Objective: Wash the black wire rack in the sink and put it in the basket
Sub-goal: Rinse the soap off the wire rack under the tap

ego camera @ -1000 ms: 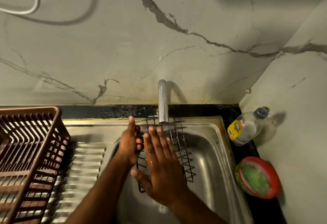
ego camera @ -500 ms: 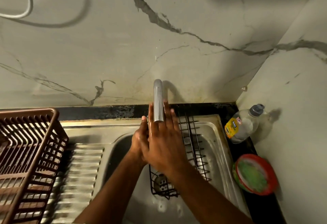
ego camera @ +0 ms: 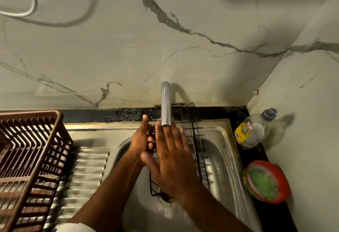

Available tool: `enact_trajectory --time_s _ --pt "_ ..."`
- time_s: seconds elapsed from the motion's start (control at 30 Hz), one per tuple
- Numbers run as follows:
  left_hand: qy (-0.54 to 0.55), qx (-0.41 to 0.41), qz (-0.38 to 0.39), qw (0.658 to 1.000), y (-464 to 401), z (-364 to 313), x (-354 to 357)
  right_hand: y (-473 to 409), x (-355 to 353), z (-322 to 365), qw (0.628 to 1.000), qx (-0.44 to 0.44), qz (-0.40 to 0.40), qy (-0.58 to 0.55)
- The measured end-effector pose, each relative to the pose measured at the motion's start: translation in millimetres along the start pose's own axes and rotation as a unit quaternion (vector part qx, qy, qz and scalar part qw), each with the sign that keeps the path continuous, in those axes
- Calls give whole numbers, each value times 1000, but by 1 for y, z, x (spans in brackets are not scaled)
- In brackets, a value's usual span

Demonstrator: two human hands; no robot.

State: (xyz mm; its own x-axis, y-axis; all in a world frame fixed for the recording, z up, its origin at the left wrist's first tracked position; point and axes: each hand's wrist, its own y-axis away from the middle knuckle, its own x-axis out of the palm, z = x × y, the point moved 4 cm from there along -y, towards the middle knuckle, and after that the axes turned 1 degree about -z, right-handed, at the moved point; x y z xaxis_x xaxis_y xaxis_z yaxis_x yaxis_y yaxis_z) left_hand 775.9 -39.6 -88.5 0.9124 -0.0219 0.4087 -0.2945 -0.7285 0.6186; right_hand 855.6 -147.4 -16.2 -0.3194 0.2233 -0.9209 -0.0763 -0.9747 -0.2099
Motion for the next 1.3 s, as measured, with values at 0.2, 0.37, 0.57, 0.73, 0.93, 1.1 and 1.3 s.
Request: enact_trajectory --time_s 0.2,0.37,0.57,0.73,0.93,1.1,1.3 --pt "41 6 -22 999 -4 18 -29 -63 1 -10 998 55 27 -32" --pt "62 1 -32 998 -4 2 -34 -4 14 1 999 -23 39 -6" --pt "58 4 -33 998 -3 -2 -38 30 27 -18 999 -21 36 -22" --pt "61 1 -23 998 13 0 -34 -55 18 -34 998 46 22 -32" --pt "123 8 -8 992 9 -5 -47 -44 21 -19 998 3 61 -13" --pt "93 8 4 996 11 -8 -55 50 29 -35 996 32 75 -45" --pt "88 36 -6 995 18 -17 -45 8 15 -51 985 107 25 -130"
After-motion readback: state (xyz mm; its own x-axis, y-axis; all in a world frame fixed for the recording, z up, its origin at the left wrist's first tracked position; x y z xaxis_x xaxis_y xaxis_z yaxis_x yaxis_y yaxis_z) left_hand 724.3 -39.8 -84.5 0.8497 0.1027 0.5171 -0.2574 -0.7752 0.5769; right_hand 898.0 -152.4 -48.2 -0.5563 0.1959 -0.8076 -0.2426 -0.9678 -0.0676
